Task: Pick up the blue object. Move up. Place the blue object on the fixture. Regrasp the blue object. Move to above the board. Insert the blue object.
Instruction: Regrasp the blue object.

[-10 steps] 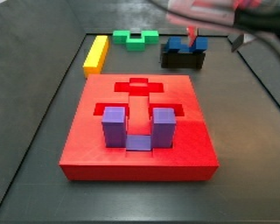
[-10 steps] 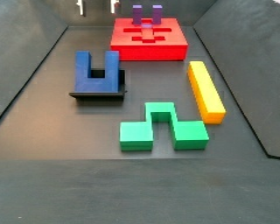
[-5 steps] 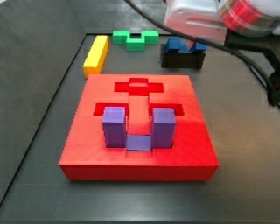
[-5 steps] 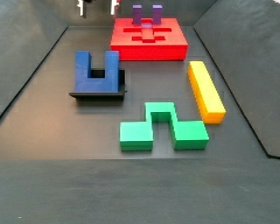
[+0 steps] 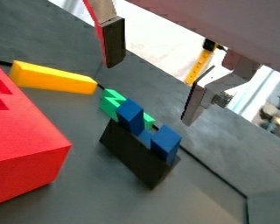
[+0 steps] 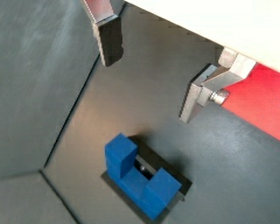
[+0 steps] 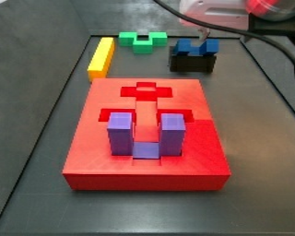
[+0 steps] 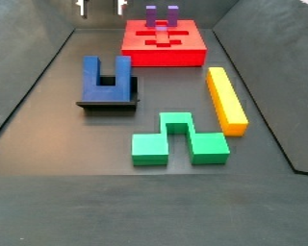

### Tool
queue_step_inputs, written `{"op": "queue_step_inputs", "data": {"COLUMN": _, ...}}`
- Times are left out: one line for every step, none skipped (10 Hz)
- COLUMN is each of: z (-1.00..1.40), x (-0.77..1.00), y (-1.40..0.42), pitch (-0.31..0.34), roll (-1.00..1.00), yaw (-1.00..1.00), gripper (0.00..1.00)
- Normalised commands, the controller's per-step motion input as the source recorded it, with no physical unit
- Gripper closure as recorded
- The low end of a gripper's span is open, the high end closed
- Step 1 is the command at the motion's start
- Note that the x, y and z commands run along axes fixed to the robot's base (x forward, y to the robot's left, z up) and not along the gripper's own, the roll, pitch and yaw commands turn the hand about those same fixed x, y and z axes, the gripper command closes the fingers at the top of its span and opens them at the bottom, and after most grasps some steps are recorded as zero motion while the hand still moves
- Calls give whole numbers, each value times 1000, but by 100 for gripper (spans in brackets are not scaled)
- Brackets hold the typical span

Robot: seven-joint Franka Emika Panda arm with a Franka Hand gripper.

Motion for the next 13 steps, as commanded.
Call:
{"op": "queue_step_inputs", "data": {"z": -9, "x": 31, "y": 109, "pitch": 0, "roll": -97, "yaw": 214, "gripper": 0}}
{"op": "queue_step_inputs", "data": {"z": -80, "x": 666, "y": 203, "pitch": 100, "roll": 0, "yaw": 334, "gripper": 0}}
{"op": "queue_step_inputs", "data": {"z": -94, "x": 931, "y": 314, "pitch": 134, "roll": 160, "yaw": 157, "gripper": 0}}
{"op": "queue_step_inputs", "data": {"z": -57, "x": 937, "y": 463, "pitch": 77, "roll": 83, "yaw": 74, "gripper": 0}}
{"op": "queue_step_inputs", "data": {"z": -49, "x": 931, "y": 494, "pitch": 20, "roll": 0, "yaw": 51, "gripper": 0}}
{"op": "queue_step_inputs", "data": {"z": -91, "x": 989, "y": 417, "pitch": 9, "roll": 0, "yaw": 31, "gripper": 0}}
{"op": "queue_step_inputs", "data": {"z": -320, "x": 909, "y": 306, "pitch": 0, "roll": 0, "yaw": 37, "gripper": 0}}
{"op": "queue_step_inputs", "data": {"z": -343, "x": 914, "y": 183, "pitch": 0, "roll": 0, "yaw": 3, "gripper": 0}}
{"op": "queue_step_inputs", "data": {"z": -426, "x": 789, "y": 54, "pitch": -14, "roll": -6, "yaw": 0, "gripper": 0}}
{"op": "queue_step_inputs", "data": {"z": -537, "x": 737, "y": 254, "pitch": 0, "roll": -57, "yaw": -3, "gripper": 0}}
{"op": "queue_step_inputs", "data": {"z": -411, "x": 634, "y": 446, "pitch": 0, "roll": -23, "yaw": 0, "gripper": 0}}
{"op": "queue_step_inputs", "data": {"z": -309, "x": 677, "y": 591, "pitch": 37, "roll": 0, "yaw": 0, "gripper": 0}}
{"op": "queue_step_inputs", "data": {"z": -223, "x": 729, "y": 600, "pitch": 86, "roll": 0, "yaw": 0, "gripper": 0}}
